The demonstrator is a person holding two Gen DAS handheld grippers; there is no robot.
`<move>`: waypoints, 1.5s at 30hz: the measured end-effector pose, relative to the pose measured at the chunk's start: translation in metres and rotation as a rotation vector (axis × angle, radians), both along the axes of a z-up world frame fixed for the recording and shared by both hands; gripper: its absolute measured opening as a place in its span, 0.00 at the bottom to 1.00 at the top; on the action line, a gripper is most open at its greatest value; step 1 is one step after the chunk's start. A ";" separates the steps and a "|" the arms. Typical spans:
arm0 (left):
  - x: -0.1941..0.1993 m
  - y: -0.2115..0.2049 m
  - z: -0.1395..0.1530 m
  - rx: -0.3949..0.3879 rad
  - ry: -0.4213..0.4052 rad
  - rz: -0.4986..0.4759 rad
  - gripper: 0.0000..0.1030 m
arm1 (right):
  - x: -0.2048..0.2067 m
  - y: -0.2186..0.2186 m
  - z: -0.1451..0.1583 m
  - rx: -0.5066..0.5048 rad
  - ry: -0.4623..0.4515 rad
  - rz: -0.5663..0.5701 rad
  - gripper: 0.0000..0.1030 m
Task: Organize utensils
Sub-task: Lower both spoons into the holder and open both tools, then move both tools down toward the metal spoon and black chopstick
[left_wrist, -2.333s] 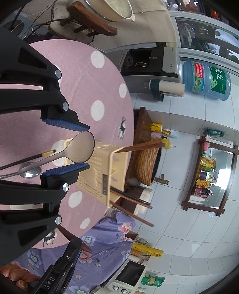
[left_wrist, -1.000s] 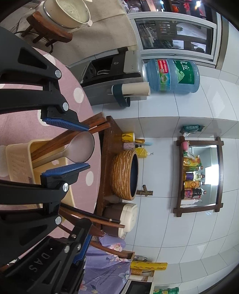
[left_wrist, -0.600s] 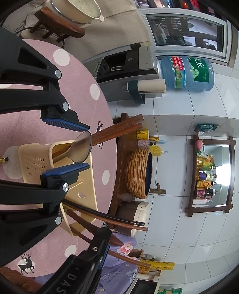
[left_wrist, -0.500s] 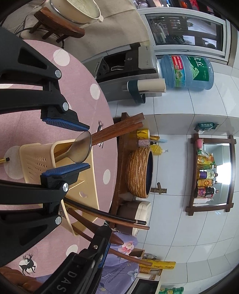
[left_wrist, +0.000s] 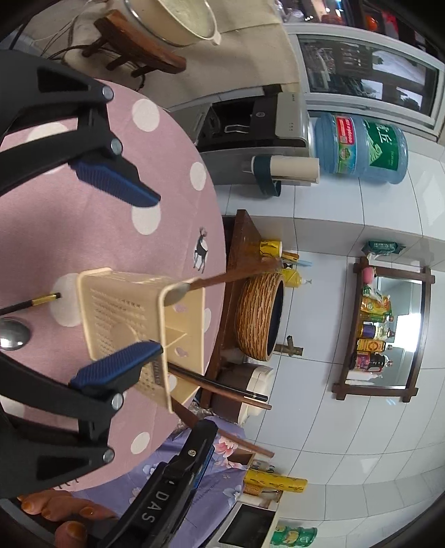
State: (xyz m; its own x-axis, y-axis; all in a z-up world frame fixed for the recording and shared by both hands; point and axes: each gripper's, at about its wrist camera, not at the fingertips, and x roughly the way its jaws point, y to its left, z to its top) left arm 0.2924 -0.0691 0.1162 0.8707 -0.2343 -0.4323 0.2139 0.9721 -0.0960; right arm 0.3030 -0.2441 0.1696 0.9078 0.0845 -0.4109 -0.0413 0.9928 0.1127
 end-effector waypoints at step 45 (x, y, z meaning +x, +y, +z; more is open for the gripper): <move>-0.052 0.057 -0.096 -0.001 0.262 0.097 0.84 | -0.071 0.065 -0.165 -0.099 0.446 -0.013 0.10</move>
